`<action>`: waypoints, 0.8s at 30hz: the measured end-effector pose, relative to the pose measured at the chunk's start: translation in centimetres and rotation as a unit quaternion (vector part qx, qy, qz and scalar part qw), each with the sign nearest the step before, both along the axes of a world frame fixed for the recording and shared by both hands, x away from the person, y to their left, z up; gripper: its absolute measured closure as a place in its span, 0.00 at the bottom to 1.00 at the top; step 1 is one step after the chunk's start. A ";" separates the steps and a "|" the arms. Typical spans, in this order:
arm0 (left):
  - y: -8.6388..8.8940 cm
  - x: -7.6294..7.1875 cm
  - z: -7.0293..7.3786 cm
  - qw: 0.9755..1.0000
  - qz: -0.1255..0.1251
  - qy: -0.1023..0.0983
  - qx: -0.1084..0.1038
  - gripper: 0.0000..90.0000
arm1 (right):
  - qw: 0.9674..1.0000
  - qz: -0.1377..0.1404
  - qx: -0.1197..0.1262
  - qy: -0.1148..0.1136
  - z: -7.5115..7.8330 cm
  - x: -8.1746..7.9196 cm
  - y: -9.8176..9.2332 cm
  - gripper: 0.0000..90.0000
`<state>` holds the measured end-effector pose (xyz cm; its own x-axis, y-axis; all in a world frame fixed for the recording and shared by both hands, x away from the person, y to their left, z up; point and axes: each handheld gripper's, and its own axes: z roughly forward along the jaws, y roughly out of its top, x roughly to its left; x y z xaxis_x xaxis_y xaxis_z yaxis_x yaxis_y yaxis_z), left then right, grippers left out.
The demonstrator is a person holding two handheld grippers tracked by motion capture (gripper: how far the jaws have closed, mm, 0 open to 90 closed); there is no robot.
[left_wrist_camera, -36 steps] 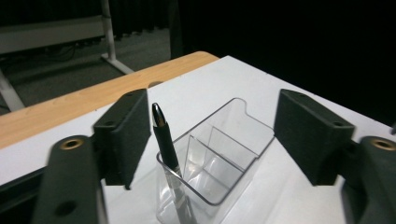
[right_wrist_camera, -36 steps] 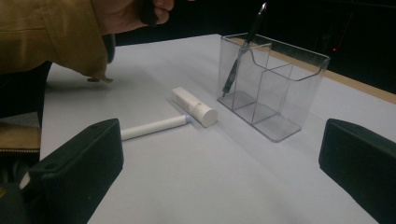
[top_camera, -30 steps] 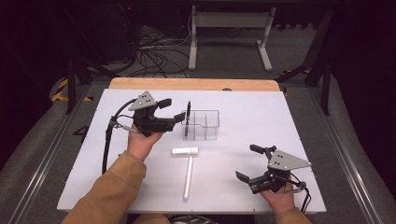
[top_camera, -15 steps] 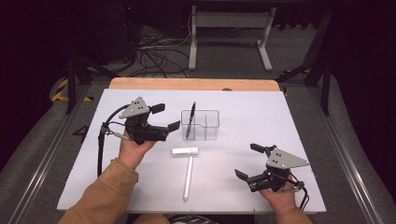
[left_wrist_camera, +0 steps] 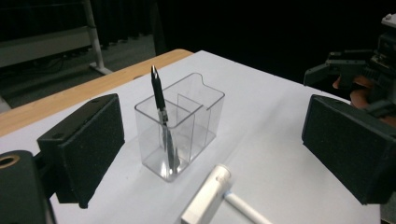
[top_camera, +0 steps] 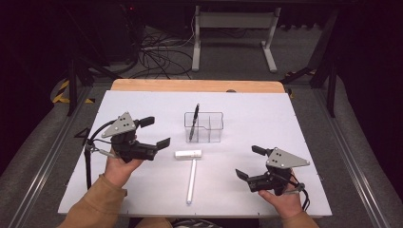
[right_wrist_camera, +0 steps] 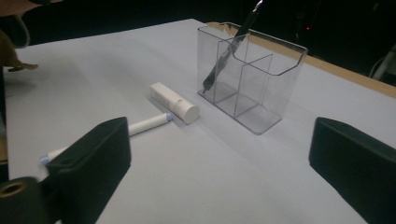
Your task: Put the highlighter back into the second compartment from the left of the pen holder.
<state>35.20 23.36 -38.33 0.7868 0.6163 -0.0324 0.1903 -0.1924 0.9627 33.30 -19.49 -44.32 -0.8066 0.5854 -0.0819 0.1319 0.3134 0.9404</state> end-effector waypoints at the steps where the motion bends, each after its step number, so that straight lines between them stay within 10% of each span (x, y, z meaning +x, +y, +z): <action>1: 0.3 -0.3 -0.2 1.000 -0.001 -0.001 0.002 0.07 | 1.000 -0.004 -0.003 -0.003 0.0 -0.1 0.0 0.09; 24: 4.8 -4.6 -2.7 0.999 0.025 0.006 0.037 0.00 | 0.999 -0.017 -0.020 0.019 0.6 0.4 0.3 0.13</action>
